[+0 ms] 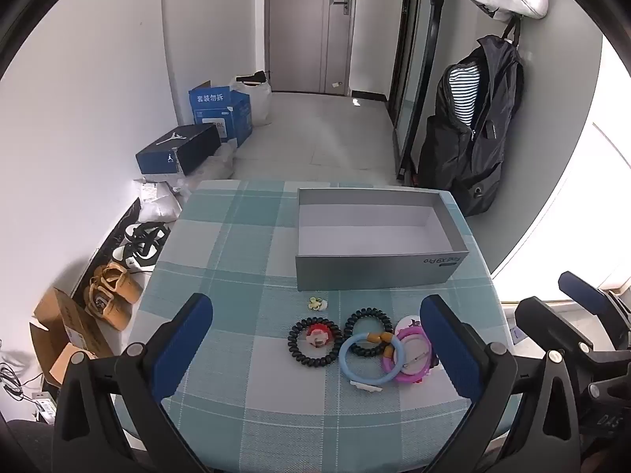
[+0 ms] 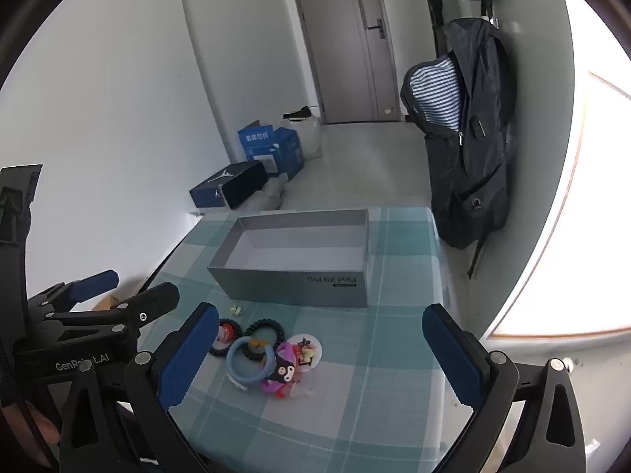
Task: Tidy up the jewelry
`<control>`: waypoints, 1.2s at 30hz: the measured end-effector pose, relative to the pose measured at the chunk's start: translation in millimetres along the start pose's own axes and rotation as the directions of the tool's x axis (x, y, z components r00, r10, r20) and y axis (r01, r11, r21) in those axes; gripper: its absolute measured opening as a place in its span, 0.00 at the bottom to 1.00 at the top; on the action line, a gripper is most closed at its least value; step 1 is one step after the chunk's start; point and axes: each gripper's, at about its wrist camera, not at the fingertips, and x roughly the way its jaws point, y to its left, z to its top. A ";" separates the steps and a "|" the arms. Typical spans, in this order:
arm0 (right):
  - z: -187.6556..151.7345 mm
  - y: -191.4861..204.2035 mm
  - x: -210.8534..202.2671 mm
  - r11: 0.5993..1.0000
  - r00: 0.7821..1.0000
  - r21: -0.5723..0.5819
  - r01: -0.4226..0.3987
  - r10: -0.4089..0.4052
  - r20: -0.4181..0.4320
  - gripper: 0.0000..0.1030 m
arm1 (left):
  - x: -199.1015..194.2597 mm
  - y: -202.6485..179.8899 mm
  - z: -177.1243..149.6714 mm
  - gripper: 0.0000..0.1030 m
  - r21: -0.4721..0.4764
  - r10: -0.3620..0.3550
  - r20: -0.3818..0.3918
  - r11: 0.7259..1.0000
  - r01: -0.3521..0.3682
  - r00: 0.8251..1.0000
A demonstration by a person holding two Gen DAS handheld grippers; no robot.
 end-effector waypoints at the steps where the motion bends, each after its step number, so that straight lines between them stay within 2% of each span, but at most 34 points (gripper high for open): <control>1: 0.2 0.0 -0.1 1.000 1.000 0.000 0.001 -0.001 0.001 1.00 | 0.5 -0.4 0.0 0.99 0.001 0.001 -0.005 1.000 -0.001 1.000; 9: 0.3 -0.7 -1.0 1.000 1.000 -0.001 0.001 -0.001 0.007 1.00 | -3.6 -6.9 -3.6 0.99 0.019 -0.003 0.024 1.000 0.002 1.000; 36: -0.6 2.3 0.0 1.000 1.000 -0.007 0.003 -0.003 0.007 1.00 | -3.4 4.1 -0.4 0.99 -0.013 -0.021 0.017 1.000 0.022 1.000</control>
